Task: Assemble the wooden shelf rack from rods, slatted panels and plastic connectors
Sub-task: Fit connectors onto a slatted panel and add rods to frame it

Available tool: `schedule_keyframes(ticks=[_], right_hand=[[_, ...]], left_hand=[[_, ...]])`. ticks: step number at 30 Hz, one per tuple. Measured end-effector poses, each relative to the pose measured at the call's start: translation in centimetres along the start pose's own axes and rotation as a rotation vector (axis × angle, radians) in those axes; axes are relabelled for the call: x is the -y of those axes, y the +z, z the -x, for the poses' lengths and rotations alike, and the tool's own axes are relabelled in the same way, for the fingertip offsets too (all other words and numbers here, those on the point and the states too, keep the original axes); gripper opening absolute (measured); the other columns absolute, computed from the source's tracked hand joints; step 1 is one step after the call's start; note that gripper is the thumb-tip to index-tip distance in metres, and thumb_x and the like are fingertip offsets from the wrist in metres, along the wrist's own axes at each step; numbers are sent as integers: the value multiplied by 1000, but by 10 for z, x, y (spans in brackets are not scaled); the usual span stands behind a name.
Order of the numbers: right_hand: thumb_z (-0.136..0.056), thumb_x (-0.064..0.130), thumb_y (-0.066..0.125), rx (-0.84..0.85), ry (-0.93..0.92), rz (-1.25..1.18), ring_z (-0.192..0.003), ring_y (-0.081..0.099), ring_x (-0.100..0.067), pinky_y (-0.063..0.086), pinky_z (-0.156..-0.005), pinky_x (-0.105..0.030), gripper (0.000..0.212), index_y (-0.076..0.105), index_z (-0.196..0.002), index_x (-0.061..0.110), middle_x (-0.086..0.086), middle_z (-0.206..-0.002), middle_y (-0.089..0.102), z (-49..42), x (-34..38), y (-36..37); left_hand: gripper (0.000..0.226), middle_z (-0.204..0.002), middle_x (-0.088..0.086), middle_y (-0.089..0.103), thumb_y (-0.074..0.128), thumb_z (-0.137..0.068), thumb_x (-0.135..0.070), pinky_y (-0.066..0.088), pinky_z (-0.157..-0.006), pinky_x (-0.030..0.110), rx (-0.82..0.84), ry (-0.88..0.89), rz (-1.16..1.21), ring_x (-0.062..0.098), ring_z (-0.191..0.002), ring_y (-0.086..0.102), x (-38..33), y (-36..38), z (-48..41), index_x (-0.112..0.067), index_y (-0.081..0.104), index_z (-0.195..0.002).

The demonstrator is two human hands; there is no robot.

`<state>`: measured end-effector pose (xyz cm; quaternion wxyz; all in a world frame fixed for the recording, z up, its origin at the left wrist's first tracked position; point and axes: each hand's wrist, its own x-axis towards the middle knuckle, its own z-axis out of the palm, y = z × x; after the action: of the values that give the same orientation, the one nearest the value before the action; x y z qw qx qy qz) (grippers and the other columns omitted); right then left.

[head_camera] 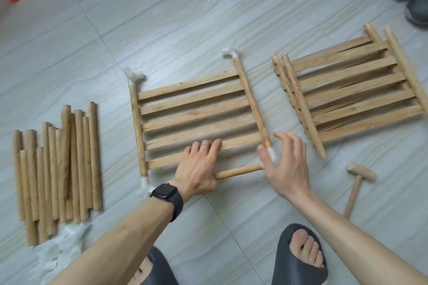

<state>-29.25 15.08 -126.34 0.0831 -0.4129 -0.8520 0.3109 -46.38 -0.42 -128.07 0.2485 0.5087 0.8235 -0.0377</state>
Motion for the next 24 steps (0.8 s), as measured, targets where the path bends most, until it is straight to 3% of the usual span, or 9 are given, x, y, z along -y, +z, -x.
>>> schedule_keyframes(ticks=[2, 3, 5, 7, 9, 13, 16, 19, 24], right_hand=[[-85, 61, 64, 118, -402, 295, -135, 42, -28, 35, -112, -42, 81, 48, -143, 7, -12, -145, 47, 7, 11, 6], [-81, 60, 67, 228, -470, 430, -142, 37, -31, 30, -118, -45, 90, 42, -149, 6, -15, -153, 40, 7, 19, 13], [-80, 46, 72, 379, -470, 659, -153, 18, -37, 12, -125, -52, 99, 25, -158, 5, -22, -164, 20, 2, 36, 28], [-84, 34, 69, 448, -419, 734, -155, 7, -37, -2, -126, -50, 102, 9, -160, 4, -24, -166, 7, -8, 49, 43], [-84, 30, 67, 489, -425, 743, -151, 19, -37, 5, -125, -44, 96, 12, -159, 4, -23, -163, 16, -18, 59, 49], [-70, 23, 68, 402, -469, 671, -123, 51, -37, 37, -110, -43, 78, 45, -142, 4, -17, -135, 49, -34, 59, 48], [-73, 22, 65, 416, -448, 695, -136, 41, -41, 28, -119, -51, 80, 41, -147, 4, -20, -145, 44, -35, 52, 49], [-80, 25, 61, 469, -436, 739, -148, 27, -39, 15, -125, -50, 84, 30, -156, 7, -18, -156, 35, -31, 50, 52], [-70, 10, 63, 465, -476, 723, -134, 44, -41, 29, -120, -51, 88, 36, -153, 2, -19, -143, 48, -32, 45, 50]], left_hand=[[90, -134, 6, 47, 63, -71, -43, 41, -96, 40, -22, 30, 6, 30, -111, 47, 3, -2, 1, -17, 28, -150], [92, -136, 6, 47, 62, -69, -41, 40, -96, 40, -26, 40, -1, 31, -111, 47, 3, -4, 2, -16, 28, -151], [94, -137, 7, 48, 61, -67, -36, 40, -98, 40, -27, 49, -21, 31, -111, 47, 5, -9, 4, -15, 27, -152], [95, -137, 7, 48, 60, -67, -36, 39, -100, 40, -39, 53, -11, 31, -111, 48, 7, -11, 5, -16, 26, -153], [95, -139, 7, 49, 60, -69, -38, 35, -106, 38, -70, 29, 26, 30, -115, 47, 11, -10, 9, -17, 26, -155], [94, -141, 10, 48, 59, -73, -52, 27, -117, 42, -173, -126, 4, 31, -129, 42, 35, -4, 20, -17, 28, -155], [93, -141, 13, 48, 62, -73, -54, 26, -119, 46, -163, -240, -24, 33, -132, 40, 59, 2, 33, -16, 32, -152], [85, -131, 12, 53, 66, -69, -52, 34, -113, 44, -170, -233, -54, 33, -120, 47, 68, 6, 40, -15, 42, -142], [78, -120, 11, 58, 68, -66, -49, 40, -106, 43, -190, -206, -60, 33, -110, 53, 71, 11, 41, -12, 51, -132]])
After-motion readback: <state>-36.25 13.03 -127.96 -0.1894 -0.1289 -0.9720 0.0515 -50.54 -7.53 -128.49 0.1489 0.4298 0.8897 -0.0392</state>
